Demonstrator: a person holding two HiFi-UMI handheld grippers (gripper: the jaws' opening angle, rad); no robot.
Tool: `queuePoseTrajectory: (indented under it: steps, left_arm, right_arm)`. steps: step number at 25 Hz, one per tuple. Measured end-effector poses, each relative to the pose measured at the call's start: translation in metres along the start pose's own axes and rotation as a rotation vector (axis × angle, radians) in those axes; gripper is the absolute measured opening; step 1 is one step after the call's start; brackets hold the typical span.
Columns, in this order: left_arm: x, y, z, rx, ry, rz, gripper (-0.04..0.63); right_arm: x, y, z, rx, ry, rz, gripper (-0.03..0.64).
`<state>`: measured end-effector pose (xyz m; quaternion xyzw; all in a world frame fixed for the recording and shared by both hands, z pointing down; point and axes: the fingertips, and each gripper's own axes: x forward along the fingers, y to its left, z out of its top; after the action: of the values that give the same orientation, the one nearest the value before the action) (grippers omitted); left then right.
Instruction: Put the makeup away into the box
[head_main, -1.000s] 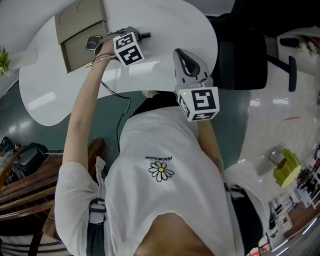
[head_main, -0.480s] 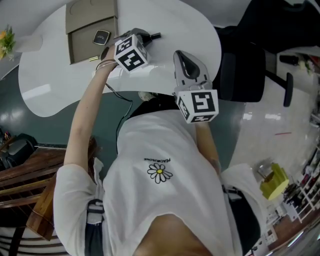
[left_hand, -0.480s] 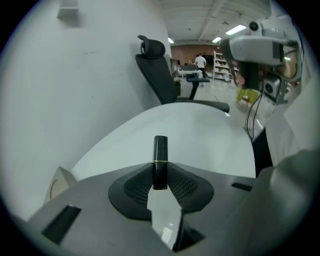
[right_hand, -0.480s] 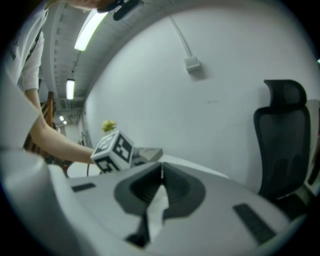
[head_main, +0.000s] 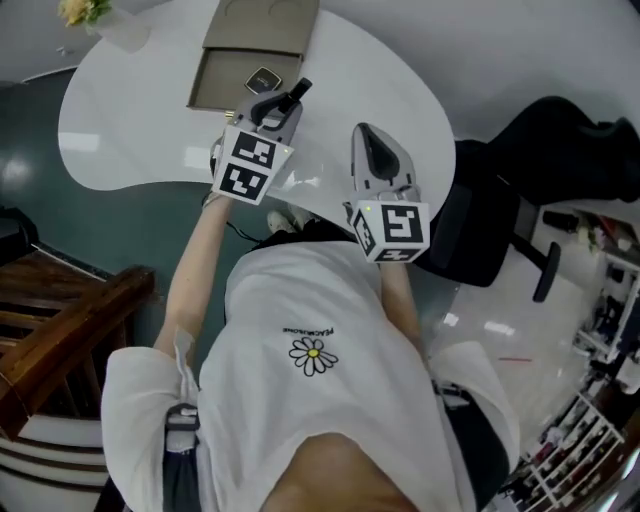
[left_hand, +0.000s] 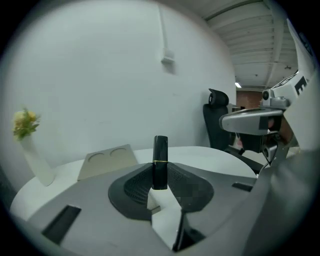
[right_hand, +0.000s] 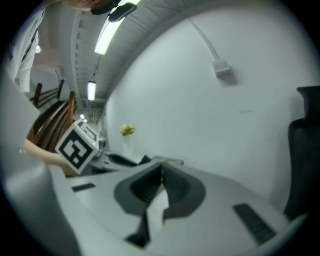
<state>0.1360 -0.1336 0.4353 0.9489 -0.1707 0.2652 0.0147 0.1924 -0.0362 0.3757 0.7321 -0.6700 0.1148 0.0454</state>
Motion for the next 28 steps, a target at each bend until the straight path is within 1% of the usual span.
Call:
queuePoseTrajectory:
  steps: [2, 3, 7, 9, 12, 14, 19, 24, 28]
  left_arm:
    - [-0.025, 0.018, -0.001, -0.046, -0.053, 0.105, 0.106]
    - [-0.036, 0.024, -0.004, -0.071, -0.073, 0.140, 0.106]
    - [-0.073, 0.035, -0.024, -0.202, -0.115, 0.229, 0.106]
    - [-0.090, 0.043, -0.033, -0.272, -0.140, 0.288, 0.106]
    - [-0.113, 0.052, -0.040, -0.387, -0.193, 0.350, 0.106]
    - [-0.124, 0.054, -0.045, -0.430, -0.217, 0.384, 0.106]
    - [-0.141, 0.053, -0.053, -0.452, -0.229, 0.431, 0.106]
    - [-0.147, 0.051, -0.058, -0.464, -0.225, 0.456, 0.106]
    - [-0.148, 0.051, -0.060, -0.458, -0.214, 0.458, 0.106]
  right_arm:
    - [0.018, 0.023, 0.006, -0.024, -0.009, 0.082, 0.031]
    - [0.024, 0.035, 0.008, -0.033, -0.011, 0.116, 0.031]
    - [0.035, 0.077, 0.007, -0.056, -0.010, 0.206, 0.031]
    - [0.040, 0.093, 0.008, -0.072, -0.011, 0.248, 0.030]
    - [0.044, 0.112, 0.010, -0.089, -0.014, 0.298, 0.031]
    - [0.044, 0.120, 0.010, -0.096, -0.013, 0.318, 0.031]
    - [0.042, 0.132, 0.008, -0.104, -0.007, 0.354, 0.031]
    - [0.040, 0.139, 0.006, -0.106, -0.003, 0.380, 0.030]
    - [0.040, 0.142, 0.004, -0.102, 0.001, 0.388, 0.031]
